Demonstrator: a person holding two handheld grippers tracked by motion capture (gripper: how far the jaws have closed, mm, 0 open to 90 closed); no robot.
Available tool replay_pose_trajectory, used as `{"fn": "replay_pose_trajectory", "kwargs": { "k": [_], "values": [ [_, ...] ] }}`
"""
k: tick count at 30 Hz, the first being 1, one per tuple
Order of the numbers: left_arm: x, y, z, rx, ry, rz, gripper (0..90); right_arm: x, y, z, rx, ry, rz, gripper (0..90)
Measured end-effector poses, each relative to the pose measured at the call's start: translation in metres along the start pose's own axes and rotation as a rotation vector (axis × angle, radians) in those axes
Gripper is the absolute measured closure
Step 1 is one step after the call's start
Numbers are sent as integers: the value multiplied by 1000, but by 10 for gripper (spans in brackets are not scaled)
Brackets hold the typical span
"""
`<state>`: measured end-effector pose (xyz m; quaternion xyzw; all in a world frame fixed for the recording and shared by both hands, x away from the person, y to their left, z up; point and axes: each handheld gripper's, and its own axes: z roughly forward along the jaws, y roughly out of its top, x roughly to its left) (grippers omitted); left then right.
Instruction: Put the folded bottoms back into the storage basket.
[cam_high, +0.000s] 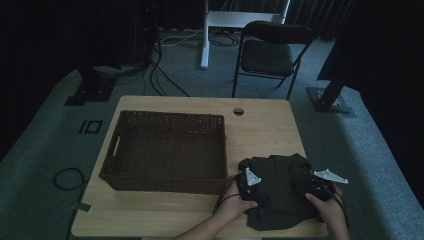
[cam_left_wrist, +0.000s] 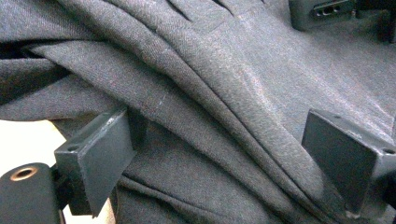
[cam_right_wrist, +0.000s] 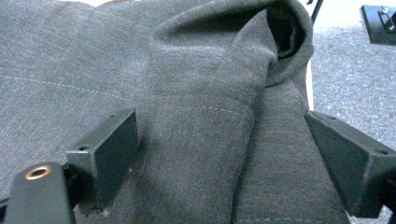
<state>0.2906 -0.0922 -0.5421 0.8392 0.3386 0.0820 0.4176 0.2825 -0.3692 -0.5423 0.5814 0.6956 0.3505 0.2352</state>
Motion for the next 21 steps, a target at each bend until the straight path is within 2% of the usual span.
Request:
{"fn": "replay_pose_trajectory", "kwargs": {
  "k": [1, 4, 6, 8, 10, 12, 14, 16, 17, 18, 19, 21],
  "values": [
    [1, -1, 1, -2, -4, -2, 93, 0, 0, 0, -2, 1, -2, 121],
    [2, -2, 3, -4, -8, -18, 85, -3, -2, 2, -4, 23, 30, 118],
    [1, -1, 5, -2, -6, -12, 77, -5, -3, 3, 0, 39, 60, 112],
    [2, -1, 9, 4, -9, -21, 46, -5, -4, 4, -2, 51, 68, 123],
    [3, 0, 10, 12, -4, -35, 37, -6, -5, 5, -5, 73, 72, 168],
    [1, 1, 12, 21, 3, -26, 36, -7, -6, 6, -11, 102, 92, 214],
    [0, 2, 14, 25, -12, -13, 60, -8, -7, 6, -19, 131, 102, 297],
    [-1, 3, 15, 15, -31, 5, 213, -8, -8, 6, -26, 168, 109, 428],
    [-1, 4, 15, 7, -47, -3, 309, -6, -8, 5, -23, 179, 120, 506],
    [-2, 6, 15, 15, -64, -29, 451, -4, -7, 5, -22, 190, 129, 568],
    [-2, 8, 15, 26, -71, -21, 527, -2, -6, 4, -13, 187, 138, 584],
    [-4, 13, 13, 35, -55, 14, 605, 3, -2, 1, 4, 163, 117, 615]
  ]
}}
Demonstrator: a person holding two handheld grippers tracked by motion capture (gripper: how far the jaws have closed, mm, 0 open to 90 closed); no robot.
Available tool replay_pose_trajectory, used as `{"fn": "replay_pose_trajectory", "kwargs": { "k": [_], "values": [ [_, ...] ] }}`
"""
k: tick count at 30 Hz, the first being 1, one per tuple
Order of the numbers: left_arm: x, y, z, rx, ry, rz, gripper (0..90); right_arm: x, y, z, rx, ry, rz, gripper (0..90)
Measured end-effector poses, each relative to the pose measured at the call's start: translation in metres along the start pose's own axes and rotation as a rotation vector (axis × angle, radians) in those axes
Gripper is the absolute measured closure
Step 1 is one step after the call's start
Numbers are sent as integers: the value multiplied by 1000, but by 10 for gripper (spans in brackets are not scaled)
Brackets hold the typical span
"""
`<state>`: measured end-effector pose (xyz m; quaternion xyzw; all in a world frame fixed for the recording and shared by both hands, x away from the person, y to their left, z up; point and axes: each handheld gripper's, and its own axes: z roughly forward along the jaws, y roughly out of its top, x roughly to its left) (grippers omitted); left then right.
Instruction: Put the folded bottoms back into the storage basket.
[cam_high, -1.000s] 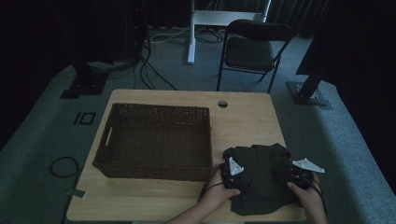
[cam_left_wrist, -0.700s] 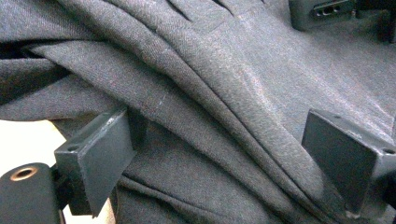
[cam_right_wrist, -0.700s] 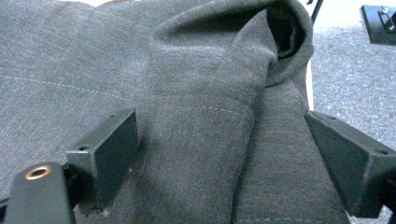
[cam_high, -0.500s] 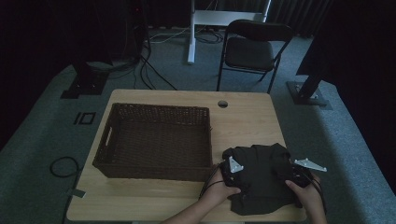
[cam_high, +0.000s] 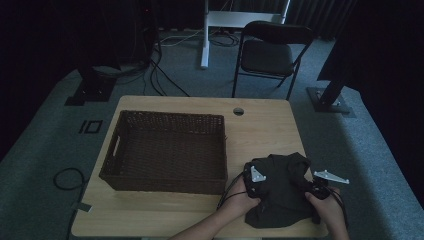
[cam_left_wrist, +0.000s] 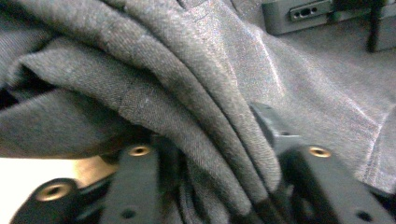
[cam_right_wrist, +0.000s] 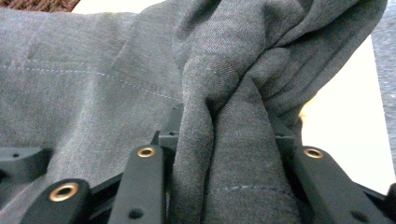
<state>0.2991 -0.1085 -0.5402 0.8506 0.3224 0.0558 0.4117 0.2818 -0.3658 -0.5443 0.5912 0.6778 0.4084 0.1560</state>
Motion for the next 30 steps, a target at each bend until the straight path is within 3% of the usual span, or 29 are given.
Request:
{"fn": "replay_pose_trajectory", "kwargs": {
  "k": [2, 7, 15, 19, 30],
  "values": [
    [0, 4, -3, 13, -1, 12, 651, 3, 2, -1, 6, -10, -15, 628],
    [-1, 11, -9, 27, -14, 39, 674, 6, 4, -6, 0, 5, 20, 643],
    [-2, 28, -23, 11, -40, 34, 677, 14, 20, -23, -24, 19, 8, 654],
    [0, 41, -35, -17, -55, 32, 676, 19, 32, -35, -61, 27, 2, 654],
    [2, 75, -73, -62, -56, 96, 675, 34, 62, -61, -153, 60, -5, 654]
  ]
}}
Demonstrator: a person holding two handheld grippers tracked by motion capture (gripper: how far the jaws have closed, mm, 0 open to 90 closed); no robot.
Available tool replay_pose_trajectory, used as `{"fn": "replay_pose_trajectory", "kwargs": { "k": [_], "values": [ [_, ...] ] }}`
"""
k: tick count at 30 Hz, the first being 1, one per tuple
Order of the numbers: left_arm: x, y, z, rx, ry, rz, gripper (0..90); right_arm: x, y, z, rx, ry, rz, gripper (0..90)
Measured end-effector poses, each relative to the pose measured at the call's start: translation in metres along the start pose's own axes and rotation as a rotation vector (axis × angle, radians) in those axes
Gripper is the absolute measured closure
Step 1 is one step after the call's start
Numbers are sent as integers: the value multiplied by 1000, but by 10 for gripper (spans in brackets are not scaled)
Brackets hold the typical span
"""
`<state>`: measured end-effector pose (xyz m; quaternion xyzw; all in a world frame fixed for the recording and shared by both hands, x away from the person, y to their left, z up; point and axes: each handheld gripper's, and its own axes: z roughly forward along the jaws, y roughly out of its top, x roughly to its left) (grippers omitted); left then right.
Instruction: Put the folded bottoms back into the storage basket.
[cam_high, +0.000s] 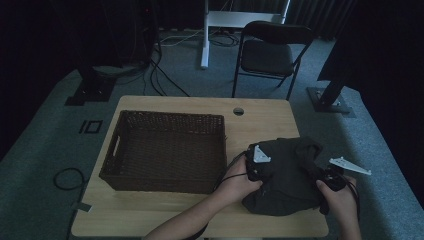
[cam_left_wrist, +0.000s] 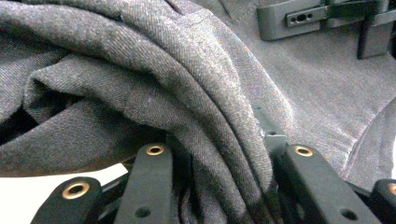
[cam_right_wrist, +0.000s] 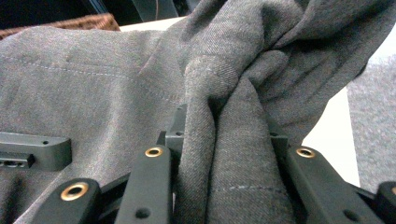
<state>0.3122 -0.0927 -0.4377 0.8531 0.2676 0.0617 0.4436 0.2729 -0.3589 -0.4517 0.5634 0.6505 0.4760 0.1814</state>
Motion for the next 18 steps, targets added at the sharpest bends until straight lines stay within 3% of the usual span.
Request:
{"fn": "replay_pose_trajectory", "kwargs": {
  "k": [18],
  "values": [
    [24, 27, -49, -36, 20, 33, 674, 35, 45, 2, -55, 48, -22, 654]
  ]
}}
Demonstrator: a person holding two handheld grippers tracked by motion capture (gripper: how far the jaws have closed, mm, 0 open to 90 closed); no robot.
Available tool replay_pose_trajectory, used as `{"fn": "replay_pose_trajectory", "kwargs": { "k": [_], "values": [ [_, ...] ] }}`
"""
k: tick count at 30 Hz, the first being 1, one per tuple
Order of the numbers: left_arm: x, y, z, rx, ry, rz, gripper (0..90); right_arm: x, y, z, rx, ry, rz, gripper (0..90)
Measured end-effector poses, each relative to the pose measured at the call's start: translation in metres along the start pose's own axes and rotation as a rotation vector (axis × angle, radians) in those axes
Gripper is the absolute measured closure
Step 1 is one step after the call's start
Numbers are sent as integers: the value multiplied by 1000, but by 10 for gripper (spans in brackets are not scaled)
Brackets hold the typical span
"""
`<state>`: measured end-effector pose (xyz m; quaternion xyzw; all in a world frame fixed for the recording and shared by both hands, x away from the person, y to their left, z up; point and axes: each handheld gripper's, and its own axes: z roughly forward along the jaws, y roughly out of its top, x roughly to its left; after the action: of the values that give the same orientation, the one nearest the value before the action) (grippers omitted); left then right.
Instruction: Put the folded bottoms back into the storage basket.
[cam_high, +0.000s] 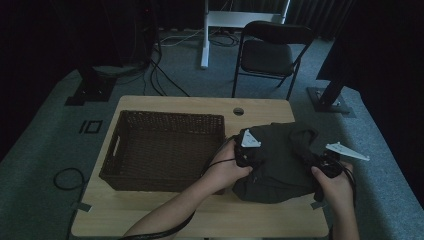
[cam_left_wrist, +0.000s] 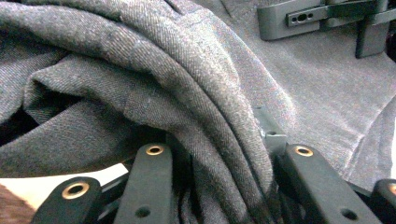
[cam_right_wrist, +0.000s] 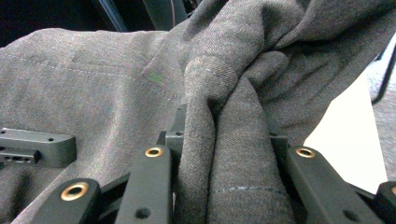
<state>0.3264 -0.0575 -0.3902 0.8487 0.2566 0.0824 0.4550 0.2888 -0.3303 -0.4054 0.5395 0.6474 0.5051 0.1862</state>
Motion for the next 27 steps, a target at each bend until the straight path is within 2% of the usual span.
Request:
{"fn": "replay_pose_trajectory", "kwargs": {
  "k": [7, 17, 23, 27],
  "values": [
    [8, 6, -17, -13, 4, 0, 672, 11, 13, 3, -14, 21, -2, 654],
    [25, 13, -48, -27, 28, -7, 672, 36, 33, 15, -29, 50, -27, 655],
    [37, 12, -63, -26, 29, -19, 673, 48, 40, 23, -31, 69, -28, 654],
    [48, 7, -76, -21, 45, -25, 671, 63, 45, 35, -23, 89, -37, 655]
  ]
}}
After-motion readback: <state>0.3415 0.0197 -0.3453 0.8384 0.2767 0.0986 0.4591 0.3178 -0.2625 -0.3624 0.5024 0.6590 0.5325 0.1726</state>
